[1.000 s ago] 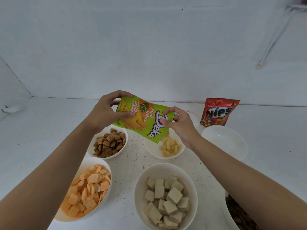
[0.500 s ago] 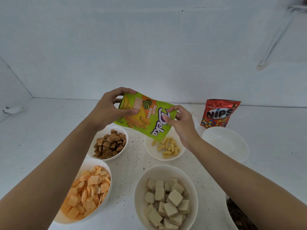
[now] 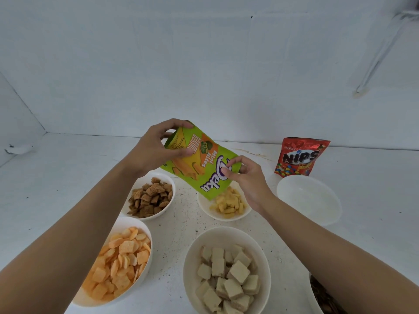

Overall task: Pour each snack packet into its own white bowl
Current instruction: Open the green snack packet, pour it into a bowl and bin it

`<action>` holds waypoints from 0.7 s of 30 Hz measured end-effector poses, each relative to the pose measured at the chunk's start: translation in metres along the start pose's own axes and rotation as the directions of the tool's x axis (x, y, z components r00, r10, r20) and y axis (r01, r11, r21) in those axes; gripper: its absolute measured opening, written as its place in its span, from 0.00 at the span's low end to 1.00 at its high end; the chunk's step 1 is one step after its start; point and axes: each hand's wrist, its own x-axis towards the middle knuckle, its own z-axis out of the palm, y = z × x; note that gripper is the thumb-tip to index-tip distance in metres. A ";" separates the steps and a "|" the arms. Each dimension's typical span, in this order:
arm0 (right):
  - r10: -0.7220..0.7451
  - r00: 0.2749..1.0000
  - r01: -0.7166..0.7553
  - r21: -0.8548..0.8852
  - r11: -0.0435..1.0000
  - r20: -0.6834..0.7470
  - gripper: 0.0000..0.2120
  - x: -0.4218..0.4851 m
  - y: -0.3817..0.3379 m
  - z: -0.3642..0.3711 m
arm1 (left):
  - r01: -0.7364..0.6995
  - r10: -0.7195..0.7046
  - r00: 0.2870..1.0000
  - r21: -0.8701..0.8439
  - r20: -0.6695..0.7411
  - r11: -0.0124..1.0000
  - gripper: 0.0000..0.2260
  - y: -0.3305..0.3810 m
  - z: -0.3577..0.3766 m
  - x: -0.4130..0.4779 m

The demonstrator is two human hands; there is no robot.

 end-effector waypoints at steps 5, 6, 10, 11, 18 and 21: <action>-0.063 0.997 0.064 0.026 0.998 -0.035 0.09 0.004 -0.010 0.003 | -0.009 0.009 1.000 -0.014 -0.021 1.000 0.21 0.006 -0.001 0.002; -0.081 0.995 0.083 0.039 0.996 -0.054 0.09 0.004 -0.010 0.004 | -0.019 0.019 1.000 -0.015 -0.023 1.000 0.22 0.007 -0.001 0.002; -0.046 0.995 0.048 0.019 0.999 -0.087 0.10 0.004 -0.002 0.007 | -0.074 0.075 0.997 0.033 -0.022 0.997 0.22 0.008 0.001 0.005; -0.011 0.998 0.011 0.001 1.000 -0.061 0.11 0.004 0.001 0.006 | -0.081 0.082 0.997 0.053 -0.011 0.995 0.22 0.007 0.003 0.006; 0.010 0.998 -0.006 0.054 0.999 -0.067 0.11 0.005 -0.001 -0.005 | -0.066 0.066 0.998 0.072 0.011 0.995 0.19 0.001 0.009 0.007; 0.000 0.997 0.007 0.096 0.995 -0.074 0.10 0.009 -0.003 -0.008 | -0.063 0.059 0.995 0.045 0.076 0.997 0.23 0.002 0.008 0.008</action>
